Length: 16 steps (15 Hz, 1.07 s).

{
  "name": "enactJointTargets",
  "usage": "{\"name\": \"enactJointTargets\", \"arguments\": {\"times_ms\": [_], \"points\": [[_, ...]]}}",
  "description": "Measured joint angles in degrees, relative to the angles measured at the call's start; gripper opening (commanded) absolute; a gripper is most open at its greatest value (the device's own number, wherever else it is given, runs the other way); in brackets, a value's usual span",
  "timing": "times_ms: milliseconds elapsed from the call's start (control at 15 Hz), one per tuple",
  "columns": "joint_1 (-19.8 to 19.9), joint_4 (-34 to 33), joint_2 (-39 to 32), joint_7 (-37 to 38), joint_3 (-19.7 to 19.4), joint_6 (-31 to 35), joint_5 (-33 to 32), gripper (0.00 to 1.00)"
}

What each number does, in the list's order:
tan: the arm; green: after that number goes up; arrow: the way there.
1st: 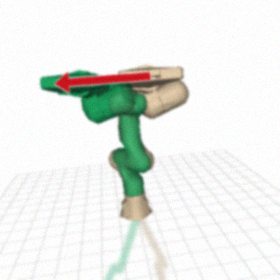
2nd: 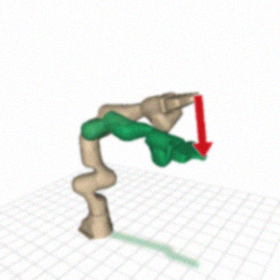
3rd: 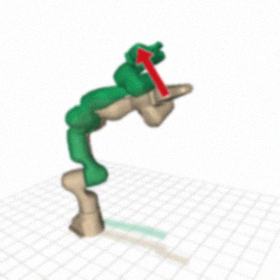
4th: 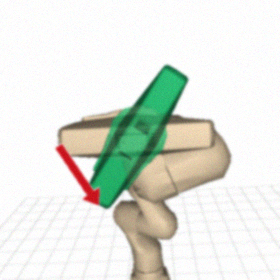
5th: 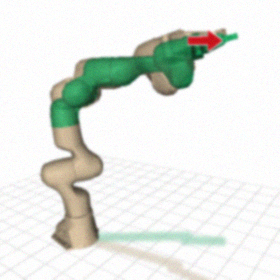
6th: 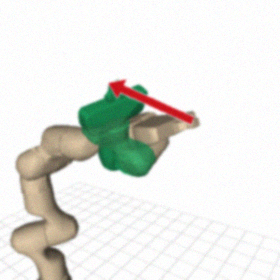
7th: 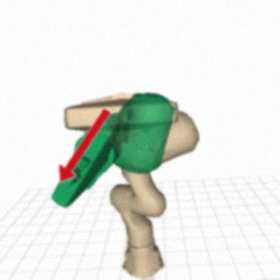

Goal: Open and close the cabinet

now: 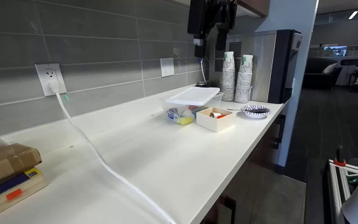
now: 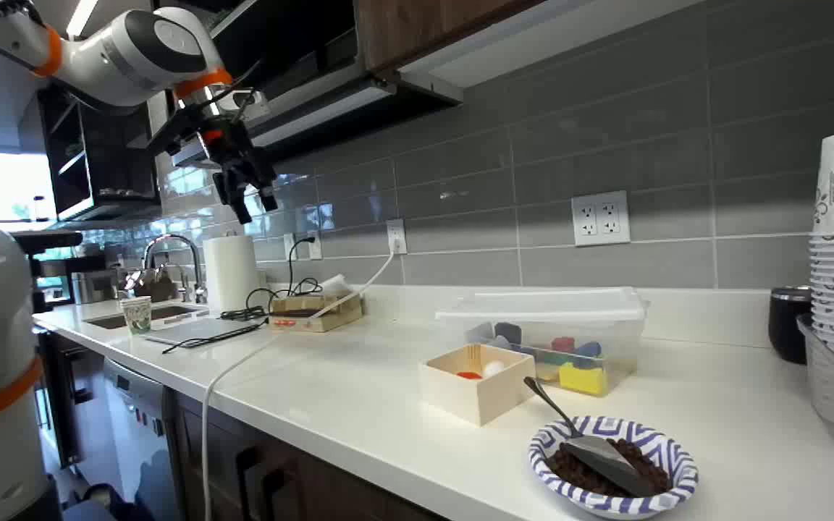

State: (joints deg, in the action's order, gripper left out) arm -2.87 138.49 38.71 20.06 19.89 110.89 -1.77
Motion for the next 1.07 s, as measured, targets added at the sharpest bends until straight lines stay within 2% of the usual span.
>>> {"name": "enactJointTargets", "arguments": {"times_ms": [400, 733, 1067], "points": [[-0.1, -0.1, 0.2, 0.0, -1.1, 0.0, -0.6, 1.00], [1.0, -1.0, 3.8, -0.3, -6.0, 0.8, -5.6, 1.00], [5.1, -4.0, 8.6, -1.8, -10.9, 4.6, -12.4, 1.00]]}}
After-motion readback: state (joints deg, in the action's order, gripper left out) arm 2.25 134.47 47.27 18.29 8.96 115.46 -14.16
